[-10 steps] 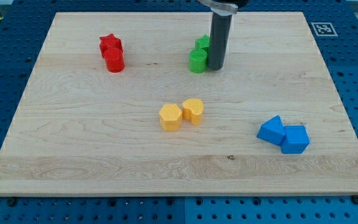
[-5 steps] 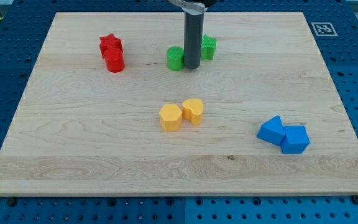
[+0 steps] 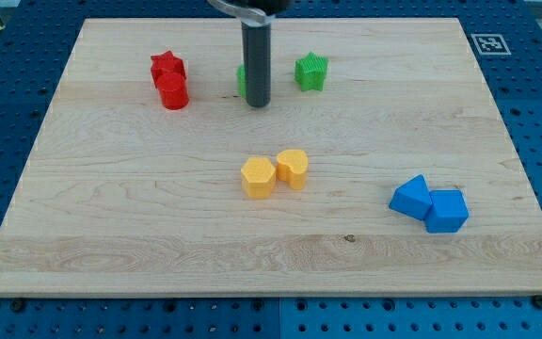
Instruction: Move green circle towards top left
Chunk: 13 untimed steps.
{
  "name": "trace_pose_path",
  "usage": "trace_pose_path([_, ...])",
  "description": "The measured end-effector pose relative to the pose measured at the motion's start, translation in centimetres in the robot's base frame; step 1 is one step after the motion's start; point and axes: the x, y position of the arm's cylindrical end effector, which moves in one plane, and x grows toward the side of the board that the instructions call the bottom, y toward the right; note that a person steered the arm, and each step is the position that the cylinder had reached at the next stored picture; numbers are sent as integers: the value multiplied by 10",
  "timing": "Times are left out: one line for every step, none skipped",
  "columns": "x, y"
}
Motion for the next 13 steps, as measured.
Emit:
trace_pose_path([-16,0])
trace_pose_path([-16,0])
trace_pose_path([-16,10])
trace_pose_path([-16,22])
trace_pose_path([-46,23])
trace_pose_path([-48,23])
trace_pose_path([-48,18])
trace_pose_path([-52,-8])
trace_pose_path([-53,4])
trace_pose_path([-23,27])
trace_pose_path([-17,-2])
trace_pose_path([-45,-36])
trace_pose_path([-51,-60])
